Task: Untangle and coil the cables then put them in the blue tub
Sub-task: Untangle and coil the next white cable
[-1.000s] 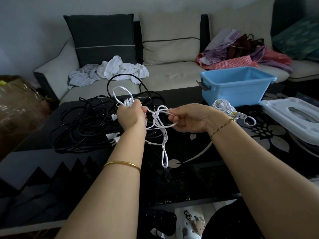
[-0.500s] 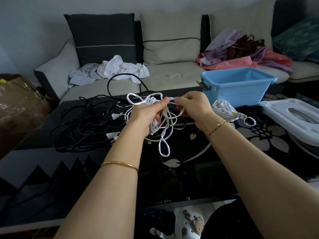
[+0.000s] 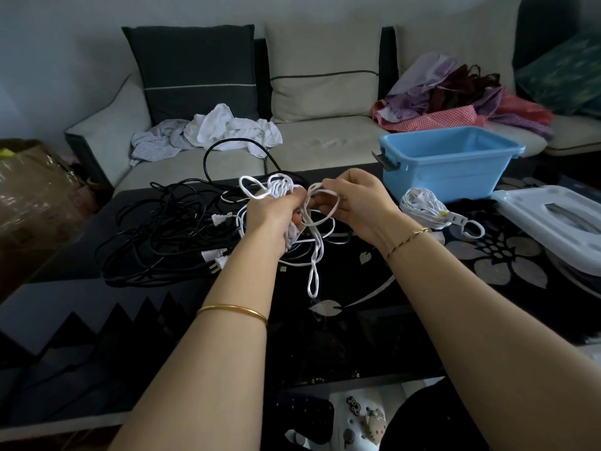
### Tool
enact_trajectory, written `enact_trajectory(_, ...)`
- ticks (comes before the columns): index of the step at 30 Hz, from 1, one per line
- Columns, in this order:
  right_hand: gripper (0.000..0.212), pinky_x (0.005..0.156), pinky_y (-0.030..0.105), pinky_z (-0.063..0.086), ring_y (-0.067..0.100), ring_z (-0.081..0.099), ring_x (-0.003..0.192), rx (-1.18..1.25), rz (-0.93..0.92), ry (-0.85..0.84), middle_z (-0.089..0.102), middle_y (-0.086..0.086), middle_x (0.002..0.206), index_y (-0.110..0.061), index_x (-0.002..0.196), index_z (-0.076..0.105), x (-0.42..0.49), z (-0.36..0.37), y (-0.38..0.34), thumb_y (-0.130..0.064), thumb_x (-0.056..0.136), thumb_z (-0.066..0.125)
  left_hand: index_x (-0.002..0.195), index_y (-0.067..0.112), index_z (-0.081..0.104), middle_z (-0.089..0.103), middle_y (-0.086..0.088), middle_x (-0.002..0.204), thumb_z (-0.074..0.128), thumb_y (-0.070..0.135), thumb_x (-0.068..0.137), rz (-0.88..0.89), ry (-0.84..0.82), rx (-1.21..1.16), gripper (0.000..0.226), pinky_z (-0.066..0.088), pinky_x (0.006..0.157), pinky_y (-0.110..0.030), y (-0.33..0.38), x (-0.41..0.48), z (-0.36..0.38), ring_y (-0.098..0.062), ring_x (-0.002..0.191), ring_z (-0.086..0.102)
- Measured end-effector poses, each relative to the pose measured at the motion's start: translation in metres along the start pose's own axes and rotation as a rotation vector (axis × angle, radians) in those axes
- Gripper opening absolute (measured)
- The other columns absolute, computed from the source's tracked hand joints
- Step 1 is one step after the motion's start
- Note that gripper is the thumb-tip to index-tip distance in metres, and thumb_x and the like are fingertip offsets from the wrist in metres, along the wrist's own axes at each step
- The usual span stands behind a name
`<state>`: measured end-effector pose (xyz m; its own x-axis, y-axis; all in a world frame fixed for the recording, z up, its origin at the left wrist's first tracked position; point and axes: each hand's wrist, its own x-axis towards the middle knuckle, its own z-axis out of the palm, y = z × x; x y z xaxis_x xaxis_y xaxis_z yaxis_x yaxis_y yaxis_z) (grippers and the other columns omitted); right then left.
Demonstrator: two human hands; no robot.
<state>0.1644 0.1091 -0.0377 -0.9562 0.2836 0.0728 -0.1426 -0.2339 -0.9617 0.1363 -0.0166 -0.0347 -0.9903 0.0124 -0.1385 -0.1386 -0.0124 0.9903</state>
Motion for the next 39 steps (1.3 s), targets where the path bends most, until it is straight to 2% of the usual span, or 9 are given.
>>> enact_trajectory(7,0.017,0.062,0.027,0.055,0.02,0.064,0.067,0.267,0.161,-0.229,0.063,0.008,0.068,-0.011,0.075,0.053,0.004,-0.017,-0.001,-0.002,0.09,0.055,0.074,0.008,0.063,0.054,-0.008,0.061,0.067,0.017,0.088,0.072,-0.115,-0.003,0.017,0.04,0.048,-0.025,0.002,-0.004,-0.002,-0.007,0.032,0.042)
enact_trajectory(13,0.013,0.058,0.022,0.052,0.016,0.057,0.06,0.309,0.221,-0.318,0.062,0.011,0.076,-0.014,0.089,0.057,0.005,-0.026,0.0,-0.003,0.087,0.05,0.074,0.008,0.061,0.047,0.006,0.033,0.064,0.021,0.091,0.11,-0.094,0.065,0.022,0.04,0.041,-0.016,0.005,-0.012,0.001,-0.005,0.029,0.043)
enact_trajectory(18,0.007,0.06,0.018,0.04,0.004,0.047,0.051,0.267,0.249,-0.585,0.054,-0.005,0.06,-0.014,0.077,0.05,-0.003,-0.02,-0.004,-0.009,0.08,0.046,0.076,0.008,0.058,0.05,0.002,0.041,0.066,0.012,0.089,0.073,-0.017,-0.062,0.015,0.039,0.037,-0.015,0.006,-0.008,0.002,-0.004,0.027,0.04)
enact_trajectory(22,0.029,0.059,0.023,0.047,0.011,0.05,0.052,0.358,0.264,-0.296,0.056,0.0,0.059,-0.014,0.069,0.053,0.004,-0.013,-0.001,-0.014,0.095,0.038,0.068,0.009,0.057,0.058,-0.005,0.054,0.065,0.01,0.089,-0.084,-0.124,-0.259,0.022,0.036,0.038,-0.018,0.008,-0.006,0.001,-0.004,0.029,0.04)
enact_trajectory(25,0.02,0.08,0.036,0.053,0.023,0.065,0.084,0.233,0.252,-0.119,0.072,0.011,0.086,-0.012,0.085,0.057,0.005,-0.017,0.002,-0.018,0.096,0.041,0.072,0.006,0.058,0.059,0.0,0.046,0.057,0.012,0.094,-0.172,-0.133,-0.497,0.023,0.036,0.034,-0.014,0.011,-0.001,-0.008,-0.001,0.03,0.041)
enact_trajectory(29,0.014,0.096,0.04,0.041,0.018,0.062,0.097,-0.401,0.196,-0.439,0.069,0.007,0.092,-0.01,0.096,0.061,-0.007,-0.016,0.001,-0.018,0.086,0.056,0.081,0.003,0.06,0.061,0.001,0.049,0.056,0.015,0.095,-0.15,-0.084,-0.648,0.019,0.039,0.037,-0.014,0.016,0.002,-0.02,-0.001,0.033,0.045)
enact_trajectory(33,0.006,0.076,0.034,0.051,0.017,0.059,0.066,-0.524,0.089,-0.349,0.059,0.003,0.066,-0.009,0.09,0.062,-0.01,-0.008,0.0,-0.015,0.089,0.063,0.072,0.003,0.063,0.066,-0.006,0.067,0.063,0.012,0.091,0.036,0.069,-0.507,0.021,0.038,0.039,-0.014,0.021,0.0,-0.021,-0.002,0.035,0.044)
enact_trajectory(36,0.024,0.055,0.024,0.043,0.012,0.049,0.052,-0.549,0.026,-0.265,0.054,0.003,0.061,-0.005,0.088,0.064,-0.007,-0.005,-0.005,-0.028,0.092,0.056,0.081,-0.004,0.063,0.058,0.002,0.046,0.063,0.009,0.09,0.134,0.166,-0.484,0.016,0.036,0.036,-0.015,0.025,-0.004,-0.02,-0.003,0.033,0.042)
enact_trajectory(39,0.019,0.07,0.023,0.045,0.013,0.055,0.07,-0.707,-0.041,-0.331,0.062,0.009,0.077,0.001,0.09,0.069,-0.006,-0.007,-0.005,-0.006,0.087,0.052,0.077,0.0,0.062,0.057,0.004,0.047,0.066,0.011,0.088,0.186,0.252,-0.58,0.016,0.042,0.041,-0.016,0.034,-0.007,-0.026,-0.004,0.037,0.047)
